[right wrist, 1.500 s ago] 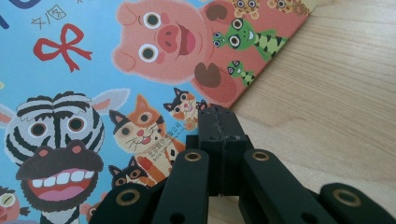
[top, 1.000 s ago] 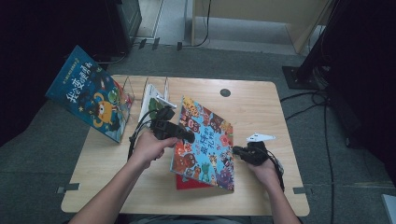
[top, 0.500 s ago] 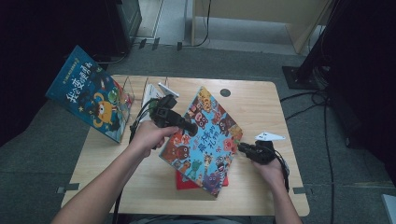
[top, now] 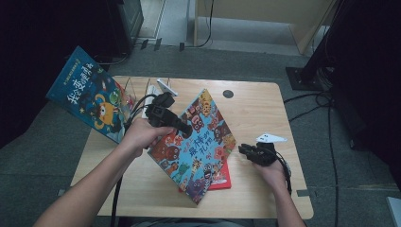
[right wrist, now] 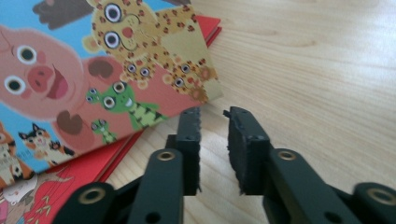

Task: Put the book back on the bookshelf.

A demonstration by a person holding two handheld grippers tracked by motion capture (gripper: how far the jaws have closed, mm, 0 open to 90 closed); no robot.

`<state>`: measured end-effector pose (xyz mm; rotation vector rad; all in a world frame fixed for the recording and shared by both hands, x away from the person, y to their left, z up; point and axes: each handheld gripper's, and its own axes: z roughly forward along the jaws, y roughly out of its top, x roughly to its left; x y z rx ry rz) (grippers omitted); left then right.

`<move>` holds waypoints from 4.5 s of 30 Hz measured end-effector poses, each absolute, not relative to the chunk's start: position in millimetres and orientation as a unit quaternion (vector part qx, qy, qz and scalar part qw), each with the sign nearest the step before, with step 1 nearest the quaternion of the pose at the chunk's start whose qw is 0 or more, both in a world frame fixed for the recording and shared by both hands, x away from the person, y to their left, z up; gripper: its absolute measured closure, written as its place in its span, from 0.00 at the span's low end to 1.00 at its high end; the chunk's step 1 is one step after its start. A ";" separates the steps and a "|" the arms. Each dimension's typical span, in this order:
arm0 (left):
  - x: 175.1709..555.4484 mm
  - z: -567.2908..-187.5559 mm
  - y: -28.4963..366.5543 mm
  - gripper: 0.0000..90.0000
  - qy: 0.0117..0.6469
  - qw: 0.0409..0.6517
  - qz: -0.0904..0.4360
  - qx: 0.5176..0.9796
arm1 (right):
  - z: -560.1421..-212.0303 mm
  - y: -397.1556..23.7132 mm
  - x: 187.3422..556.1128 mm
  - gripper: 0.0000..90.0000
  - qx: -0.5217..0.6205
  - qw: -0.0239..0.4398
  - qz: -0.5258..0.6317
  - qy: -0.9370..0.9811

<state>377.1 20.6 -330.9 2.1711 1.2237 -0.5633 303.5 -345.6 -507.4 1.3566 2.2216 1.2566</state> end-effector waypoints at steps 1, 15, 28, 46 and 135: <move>376.2 -329.5 23.3 0.91 0.461 0.291 -0.208 0.812 | -507.4 -344.2 303.5 0.76 0.463 0.130 0.434 0.762; 358.4 -315.4 70.5 0.90 0.484 0.299 -0.175 0.804 | -505.7 -317.6 313.7 0.69 0.424 0.143 0.437 0.780; 332.8 -305.9 117.7 0.90 0.505 0.311 -0.157 0.789 | -507.3 -301.1 322.3 0.62 0.416 0.139 0.436 0.786; 305.0 -299.3 171.0 0.90 0.529 0.317 -0.135 0.776 | -510.3 -288.1 325.9 0.61 0.399 0.135 0.426 0.801; 335.6 -238.0 321.5 0.89 0.681 0.319 -0.010 0.659 | -511.8 -280.9 328.1 0.62 0.387 0.132 0.425 0.807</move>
